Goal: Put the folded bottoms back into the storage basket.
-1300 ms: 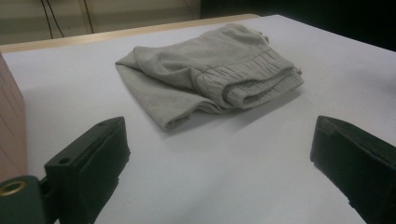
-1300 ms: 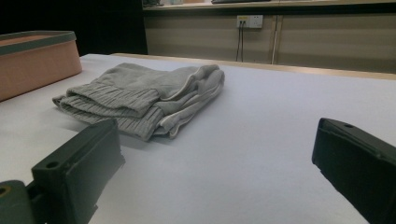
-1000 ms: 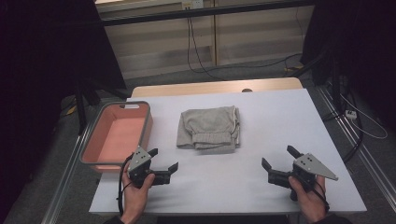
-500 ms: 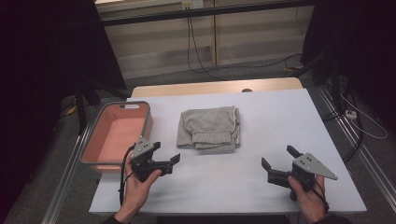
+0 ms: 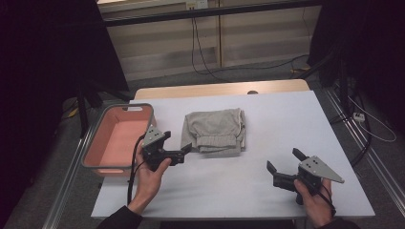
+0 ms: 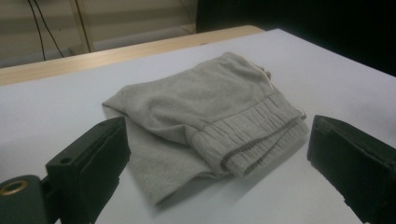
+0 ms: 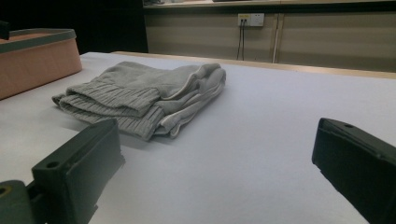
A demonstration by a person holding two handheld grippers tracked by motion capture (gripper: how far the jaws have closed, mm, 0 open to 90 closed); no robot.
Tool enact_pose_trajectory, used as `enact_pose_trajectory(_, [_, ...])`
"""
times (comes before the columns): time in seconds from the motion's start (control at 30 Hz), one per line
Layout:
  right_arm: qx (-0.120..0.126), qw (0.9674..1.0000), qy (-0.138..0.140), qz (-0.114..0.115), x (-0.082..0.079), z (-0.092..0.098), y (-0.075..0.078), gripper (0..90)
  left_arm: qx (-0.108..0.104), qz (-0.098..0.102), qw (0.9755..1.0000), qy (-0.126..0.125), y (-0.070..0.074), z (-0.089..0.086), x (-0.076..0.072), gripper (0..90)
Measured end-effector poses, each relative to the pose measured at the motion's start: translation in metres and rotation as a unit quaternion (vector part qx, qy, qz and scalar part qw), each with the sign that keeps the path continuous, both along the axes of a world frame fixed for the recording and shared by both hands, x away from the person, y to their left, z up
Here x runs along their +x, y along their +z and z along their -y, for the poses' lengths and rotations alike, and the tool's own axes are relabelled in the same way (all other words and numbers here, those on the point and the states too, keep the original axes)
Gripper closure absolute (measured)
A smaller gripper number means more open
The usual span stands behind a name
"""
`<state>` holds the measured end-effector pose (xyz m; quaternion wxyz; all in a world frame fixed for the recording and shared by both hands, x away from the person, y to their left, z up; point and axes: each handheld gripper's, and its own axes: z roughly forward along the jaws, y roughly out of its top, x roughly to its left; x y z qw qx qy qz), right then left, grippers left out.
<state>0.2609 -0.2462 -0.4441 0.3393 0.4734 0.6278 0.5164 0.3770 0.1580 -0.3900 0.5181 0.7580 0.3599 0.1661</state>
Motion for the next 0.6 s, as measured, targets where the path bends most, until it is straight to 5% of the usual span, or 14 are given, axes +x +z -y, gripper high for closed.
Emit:
enact_pose_trajectory(0.17, [0.000, 1.0000, 0.000, -0.001, 0.000, 0.000, 0.000, 1.4, 0.003, -0.025, 0.9997, -0.009, 0.007, 0.006, 0.011, 8.0])
enact_pose_trajectory(0.4, [0.001, 1.0000, -0.001, -0.002, 0.000, 0.000, 0.000, 1.3, -0.007, -0.020, 0.9997, 0.016, 0.007, 0.006, 0.024, 7.0])
enact_pose_trajectory(0.6, [0.000, 1.0000, 0.001, -0.002, 0.001, -0.001, 0.000, 1.4, 0.015, -0.047, 0.9982, 0.034, 0.008, 0.010, 0.042, 9.2])
